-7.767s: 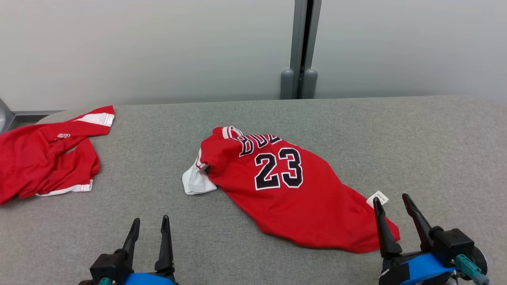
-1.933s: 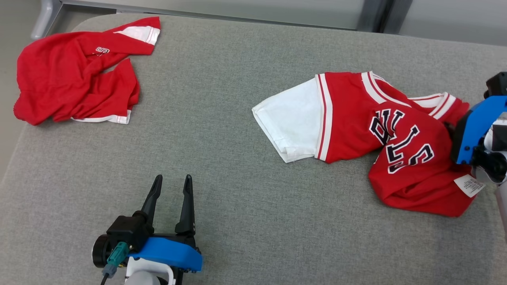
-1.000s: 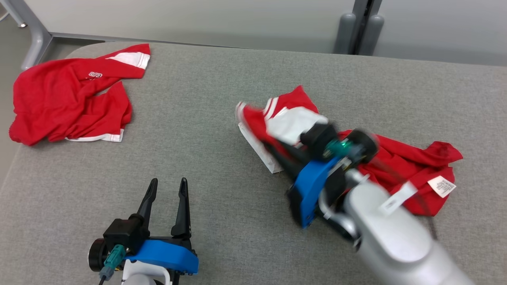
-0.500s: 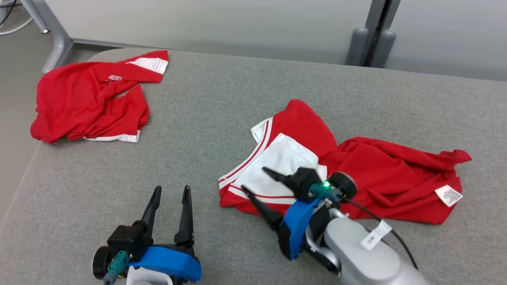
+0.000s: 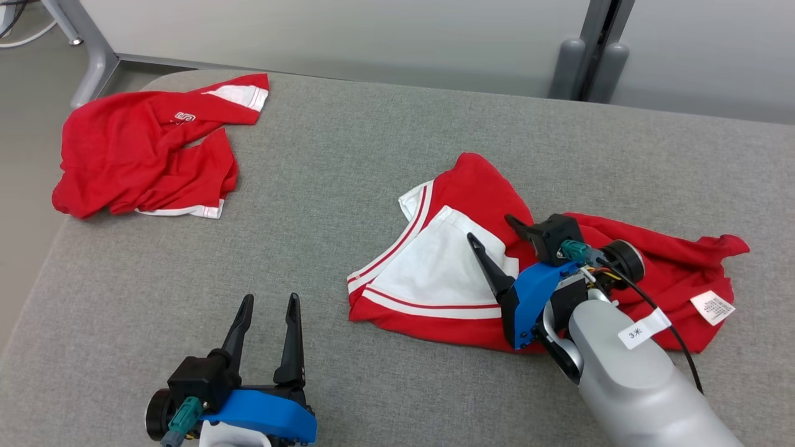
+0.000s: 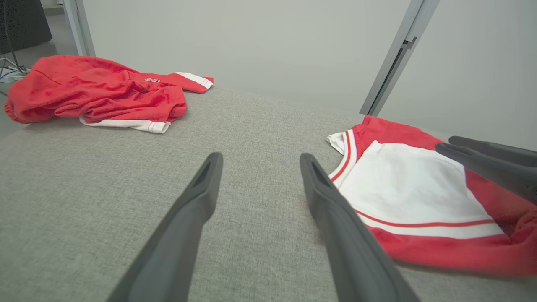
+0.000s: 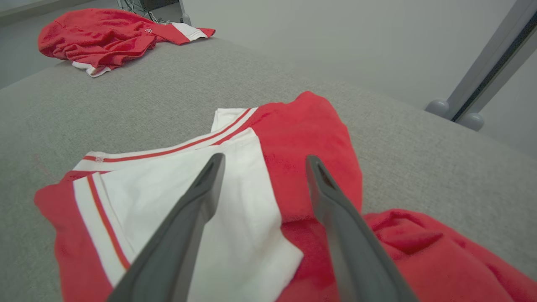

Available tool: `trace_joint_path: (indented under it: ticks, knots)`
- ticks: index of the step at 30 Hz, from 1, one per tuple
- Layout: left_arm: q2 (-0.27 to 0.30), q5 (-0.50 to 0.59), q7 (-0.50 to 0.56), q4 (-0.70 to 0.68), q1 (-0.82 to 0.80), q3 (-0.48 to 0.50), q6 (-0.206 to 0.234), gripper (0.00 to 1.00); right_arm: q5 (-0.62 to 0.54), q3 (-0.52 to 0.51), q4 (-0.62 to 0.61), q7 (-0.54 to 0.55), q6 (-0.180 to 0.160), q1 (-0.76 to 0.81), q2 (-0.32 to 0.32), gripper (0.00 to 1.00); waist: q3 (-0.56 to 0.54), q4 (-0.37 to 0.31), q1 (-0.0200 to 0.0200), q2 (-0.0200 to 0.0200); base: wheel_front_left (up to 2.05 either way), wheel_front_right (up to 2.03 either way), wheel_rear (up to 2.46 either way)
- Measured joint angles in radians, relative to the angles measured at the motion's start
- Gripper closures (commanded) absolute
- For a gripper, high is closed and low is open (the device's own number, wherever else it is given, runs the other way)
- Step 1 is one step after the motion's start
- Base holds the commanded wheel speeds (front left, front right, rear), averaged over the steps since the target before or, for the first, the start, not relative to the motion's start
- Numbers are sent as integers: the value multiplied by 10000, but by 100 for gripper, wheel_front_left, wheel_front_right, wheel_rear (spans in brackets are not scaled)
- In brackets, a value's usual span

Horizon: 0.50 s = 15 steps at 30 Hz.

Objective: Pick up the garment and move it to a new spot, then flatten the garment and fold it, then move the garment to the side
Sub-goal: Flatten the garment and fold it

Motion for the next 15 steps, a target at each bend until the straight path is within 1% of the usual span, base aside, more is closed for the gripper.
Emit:
trace_joint_path:
  ticks: [3,6,11,12,13,14,15]
  knots:
    - [0,-29,2,-4,-35,-13,4,0,-211,-92,360,226,0,-168,-6,0,92,86,0,0,0,0,0]
    - [0,-38,2,-2,-57,-13,15,0,-228,297,487,466,0,-174,-8,0,151,155,1,0,0,0,0]
    - [0,-52,2,-4,-58,8,46,0,454,1164,236,755,0,-124,10,0,206,147,1,0,0,0,0]
    - [0,-52,2,-6,-60,12,48,0,499,1239,188,744,0,-133,8,42,219,129,1,0,0,0,0]
    - [0,-52,0,-8,-68,12,52,0,546,1290,167,717,0,-145,8,60,229,116,1,0,0,0,0]
    - [0,-54,2,-8,-84,12,61,0,581,1327,165,688,0,-156,8,73,239,103,2,0,0,0,0]
    - [0,-54,2,-15,-98,12,61,0,639,1354,171,644,0,-178,6,93,245,90,1,0,0,0,0]
